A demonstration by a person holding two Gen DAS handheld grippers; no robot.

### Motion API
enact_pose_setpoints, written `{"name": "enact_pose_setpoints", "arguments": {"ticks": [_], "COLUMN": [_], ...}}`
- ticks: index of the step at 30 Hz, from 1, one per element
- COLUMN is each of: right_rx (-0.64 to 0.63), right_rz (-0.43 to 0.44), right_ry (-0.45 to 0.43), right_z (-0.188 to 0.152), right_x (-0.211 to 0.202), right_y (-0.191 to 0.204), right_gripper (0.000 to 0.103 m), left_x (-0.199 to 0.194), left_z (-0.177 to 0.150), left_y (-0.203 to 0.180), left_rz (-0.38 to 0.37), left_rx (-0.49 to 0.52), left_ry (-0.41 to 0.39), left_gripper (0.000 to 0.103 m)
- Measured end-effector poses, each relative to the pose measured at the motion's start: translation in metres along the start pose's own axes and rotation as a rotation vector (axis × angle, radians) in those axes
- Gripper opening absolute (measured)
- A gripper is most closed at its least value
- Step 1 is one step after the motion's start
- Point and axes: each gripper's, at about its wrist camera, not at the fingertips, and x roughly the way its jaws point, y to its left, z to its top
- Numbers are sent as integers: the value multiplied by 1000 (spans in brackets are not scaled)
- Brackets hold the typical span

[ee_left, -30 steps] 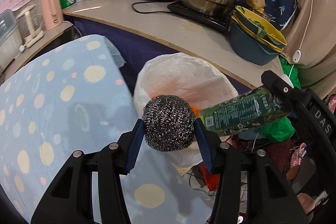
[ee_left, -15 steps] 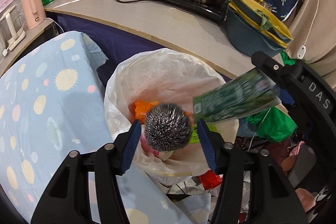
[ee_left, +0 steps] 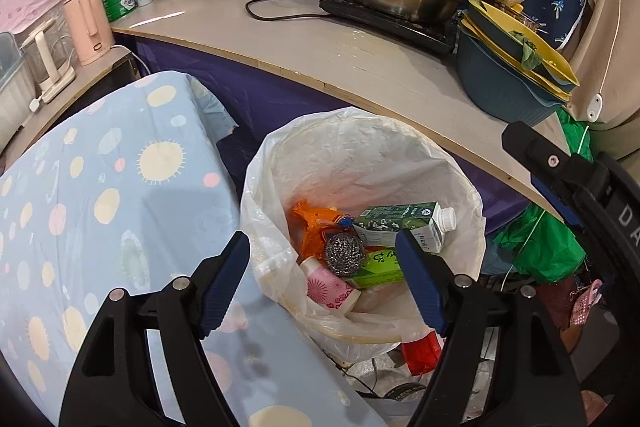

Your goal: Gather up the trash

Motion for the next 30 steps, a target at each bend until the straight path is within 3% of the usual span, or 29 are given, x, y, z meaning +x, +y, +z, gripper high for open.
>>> {"name": "enact_pose_setpoints", "arguments": {"ticks": [12,24,30], "right_rx": [-42,-146,-201], "right_rz": [3,-4,-29], "right_ry": [20,47,49], "right_z": [-13,-36,-45], "right_x": [-15,-37,-50], "right_y": [6,16,22], "right_gripper": [66,71,81], "left_x": [-16,-34,-44], "left_z": [-8,-32,-44], "left_y": [6,13,21], "left_rz": [40,89,128], "left_rx": [-21,-38,-53], "left_ry": [-26,-38,-56], "left_gripper": [79,81,85]}}
